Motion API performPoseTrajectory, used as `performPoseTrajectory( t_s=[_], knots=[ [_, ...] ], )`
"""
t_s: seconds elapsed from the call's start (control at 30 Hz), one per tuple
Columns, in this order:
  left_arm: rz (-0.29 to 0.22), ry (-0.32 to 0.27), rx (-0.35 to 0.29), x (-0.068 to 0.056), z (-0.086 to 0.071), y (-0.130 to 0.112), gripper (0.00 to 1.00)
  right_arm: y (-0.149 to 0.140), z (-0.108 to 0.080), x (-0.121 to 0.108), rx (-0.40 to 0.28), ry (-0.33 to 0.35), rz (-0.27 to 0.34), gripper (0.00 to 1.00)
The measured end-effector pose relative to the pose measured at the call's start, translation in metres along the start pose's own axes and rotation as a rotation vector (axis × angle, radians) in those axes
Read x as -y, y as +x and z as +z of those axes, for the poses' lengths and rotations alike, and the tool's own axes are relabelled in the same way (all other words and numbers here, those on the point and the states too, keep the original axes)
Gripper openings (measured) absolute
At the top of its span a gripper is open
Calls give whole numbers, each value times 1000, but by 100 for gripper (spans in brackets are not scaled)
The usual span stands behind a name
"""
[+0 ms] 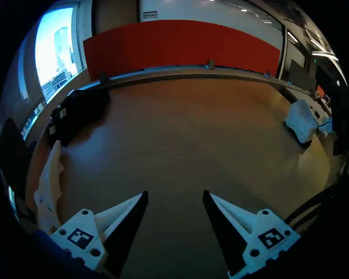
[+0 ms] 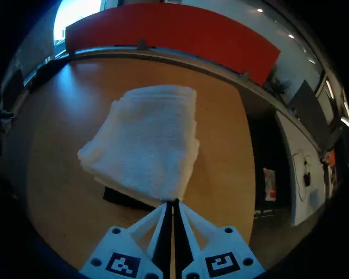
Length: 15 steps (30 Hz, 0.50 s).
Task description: Fold towel
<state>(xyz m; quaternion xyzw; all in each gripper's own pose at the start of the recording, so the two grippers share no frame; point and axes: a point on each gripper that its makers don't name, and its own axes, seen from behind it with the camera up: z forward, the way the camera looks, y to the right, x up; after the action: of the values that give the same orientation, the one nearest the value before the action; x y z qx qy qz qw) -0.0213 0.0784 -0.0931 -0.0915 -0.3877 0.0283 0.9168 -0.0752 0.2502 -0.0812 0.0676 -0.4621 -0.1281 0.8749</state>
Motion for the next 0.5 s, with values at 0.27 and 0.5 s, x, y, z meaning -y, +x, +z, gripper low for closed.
performPoseTrajectory(
  t_s=[0.27, 0.5],
  knots=[
    [-3, 4, 3, -1, -1, -2, 86, -3, 5, -4, 10, -7, 12, 5],
    [-2, 7, 6, -1, -1, -3, 87, -5, 8, -7, 15, -14, 27, 5]
  ],
)
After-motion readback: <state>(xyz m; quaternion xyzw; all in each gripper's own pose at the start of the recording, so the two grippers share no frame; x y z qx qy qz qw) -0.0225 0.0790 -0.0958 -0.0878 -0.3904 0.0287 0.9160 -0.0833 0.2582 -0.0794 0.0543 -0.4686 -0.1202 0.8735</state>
